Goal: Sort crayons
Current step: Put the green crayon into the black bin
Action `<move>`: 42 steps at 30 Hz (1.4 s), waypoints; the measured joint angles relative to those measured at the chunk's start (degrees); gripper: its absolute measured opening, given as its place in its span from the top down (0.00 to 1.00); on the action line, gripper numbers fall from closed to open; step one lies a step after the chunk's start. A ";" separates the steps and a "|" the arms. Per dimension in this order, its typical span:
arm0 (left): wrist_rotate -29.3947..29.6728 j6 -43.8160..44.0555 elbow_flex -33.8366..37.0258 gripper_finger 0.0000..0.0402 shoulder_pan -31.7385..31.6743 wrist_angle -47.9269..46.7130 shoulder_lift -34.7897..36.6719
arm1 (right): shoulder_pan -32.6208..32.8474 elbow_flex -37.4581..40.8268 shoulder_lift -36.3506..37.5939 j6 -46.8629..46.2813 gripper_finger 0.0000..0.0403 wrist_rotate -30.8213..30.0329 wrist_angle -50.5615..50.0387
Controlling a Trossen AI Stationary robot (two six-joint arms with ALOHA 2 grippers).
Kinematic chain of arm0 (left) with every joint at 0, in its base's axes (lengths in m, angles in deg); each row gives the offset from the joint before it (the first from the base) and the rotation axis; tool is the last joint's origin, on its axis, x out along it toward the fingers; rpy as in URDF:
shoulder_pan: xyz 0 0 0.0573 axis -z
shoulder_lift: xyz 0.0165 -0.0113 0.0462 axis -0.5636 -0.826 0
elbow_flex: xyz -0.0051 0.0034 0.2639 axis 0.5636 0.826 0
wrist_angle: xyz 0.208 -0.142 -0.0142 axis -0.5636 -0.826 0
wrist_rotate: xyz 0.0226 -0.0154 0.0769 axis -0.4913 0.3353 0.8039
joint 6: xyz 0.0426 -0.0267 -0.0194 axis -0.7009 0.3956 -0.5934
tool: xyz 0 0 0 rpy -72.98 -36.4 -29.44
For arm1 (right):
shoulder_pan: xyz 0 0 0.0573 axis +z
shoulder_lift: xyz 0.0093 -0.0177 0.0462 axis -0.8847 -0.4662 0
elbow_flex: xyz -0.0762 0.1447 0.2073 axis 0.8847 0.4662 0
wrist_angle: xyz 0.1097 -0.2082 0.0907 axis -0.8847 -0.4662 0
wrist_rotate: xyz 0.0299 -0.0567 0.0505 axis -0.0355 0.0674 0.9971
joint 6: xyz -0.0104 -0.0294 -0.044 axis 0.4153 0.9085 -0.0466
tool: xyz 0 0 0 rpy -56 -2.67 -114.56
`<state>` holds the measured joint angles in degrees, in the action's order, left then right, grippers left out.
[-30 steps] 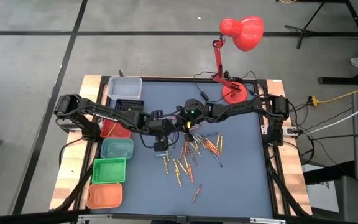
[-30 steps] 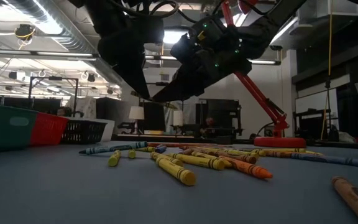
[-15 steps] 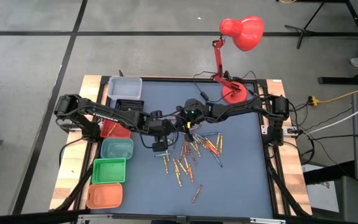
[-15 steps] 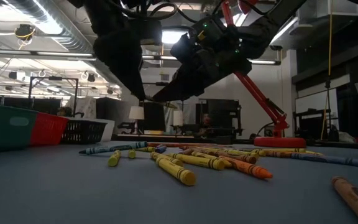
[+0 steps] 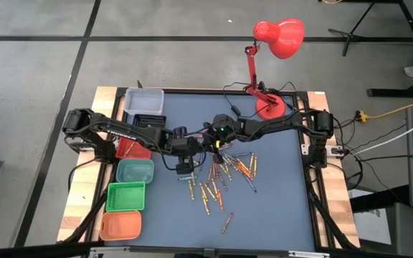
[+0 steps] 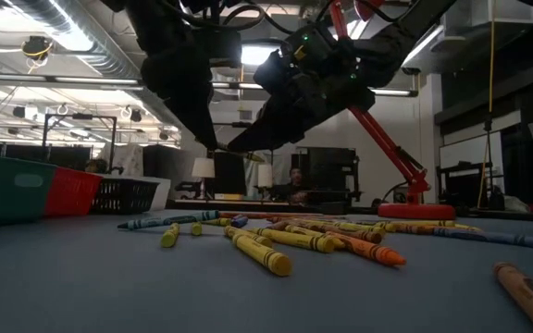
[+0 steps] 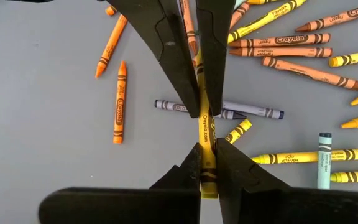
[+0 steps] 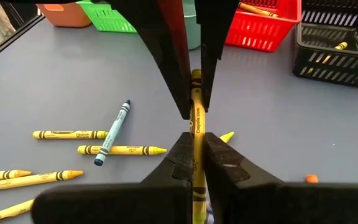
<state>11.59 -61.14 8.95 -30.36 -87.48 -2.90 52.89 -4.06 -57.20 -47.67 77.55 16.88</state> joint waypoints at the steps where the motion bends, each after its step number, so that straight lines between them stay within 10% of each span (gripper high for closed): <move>1: 0.00 -0.02 0.00 0.98 -0.03 -0.02 0.00 | 0.00 0.00 0.00 0.00 0.95 -0.02 -0.02; 17: 3.54 -0.69 -0.02 0.98 -3.84 -17.23 1.67 | -0.09 0.00 0.02 -0.11 0.69 -16.79 -7.87; 28: 17.09 7.08 -0.02 0.98 -8.17 -36.83 4.27 | -0.09 0.00 0.02 -0.11 0.69 -17.33 -14.07; 42: 17.75 13.28 -0.02 0.98 -13.97 -46.48 4.26 | -0.07 0.00 0.63 0.07 0.69 -17.18 -18.17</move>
<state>29.34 -47.86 8.93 -44.33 -133.96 1.37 52.82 -4.06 -56.56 -47.61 60.37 -1.29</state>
